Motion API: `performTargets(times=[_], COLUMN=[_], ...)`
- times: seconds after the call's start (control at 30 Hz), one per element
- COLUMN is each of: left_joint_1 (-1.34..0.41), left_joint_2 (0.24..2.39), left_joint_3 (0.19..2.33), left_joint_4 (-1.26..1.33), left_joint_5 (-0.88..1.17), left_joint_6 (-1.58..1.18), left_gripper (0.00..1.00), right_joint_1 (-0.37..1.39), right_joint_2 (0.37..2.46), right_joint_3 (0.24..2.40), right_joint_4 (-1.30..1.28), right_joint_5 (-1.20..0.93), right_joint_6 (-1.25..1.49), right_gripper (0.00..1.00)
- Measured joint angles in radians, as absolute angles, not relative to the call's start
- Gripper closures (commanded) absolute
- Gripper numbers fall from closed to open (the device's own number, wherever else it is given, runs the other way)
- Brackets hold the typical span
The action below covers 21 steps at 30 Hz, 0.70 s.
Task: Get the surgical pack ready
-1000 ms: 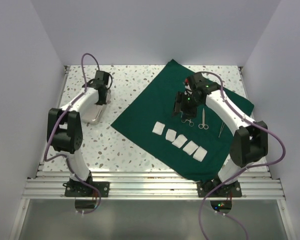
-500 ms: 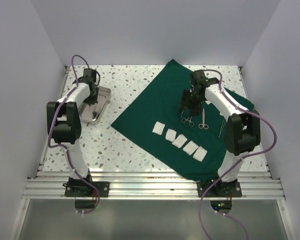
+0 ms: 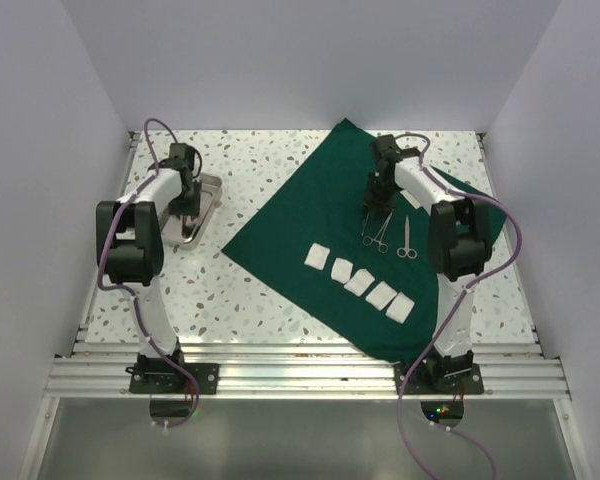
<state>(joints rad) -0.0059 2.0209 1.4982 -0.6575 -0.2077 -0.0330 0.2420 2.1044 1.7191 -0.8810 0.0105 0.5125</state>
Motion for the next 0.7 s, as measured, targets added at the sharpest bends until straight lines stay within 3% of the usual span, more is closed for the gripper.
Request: performTargets(times=[0.5, 0.63, 0.7], left_joint_1=[0.015, 0.015, 0.015], left_joint_2=[1.878, 1.826, 1.801], left_joint_3=[1.472, 1.45, 1.422], left_joint_4=[-0.664, -0.663, -0.662], left_joint_5=[-0.139, -0.117, -0.103], left_joint_6=[-0.134, -0.173, -0.187], left_gripper=[0.48, 0.47, 0.46], right_joint_1=[0.262, 0.271, 0.275], right_joint_2=[2.186, 2.207, 2.217], right_joint_3=[1.755, 1.756, 1.766], right_joint_4=[-0.862, -0.859, -0.863], right_joint_5=[0.014, 0.018, 0.025], right_joint_6=[0.524, 0.525, 0.525], right_gripper=[0.67, 0.7, 0.77])
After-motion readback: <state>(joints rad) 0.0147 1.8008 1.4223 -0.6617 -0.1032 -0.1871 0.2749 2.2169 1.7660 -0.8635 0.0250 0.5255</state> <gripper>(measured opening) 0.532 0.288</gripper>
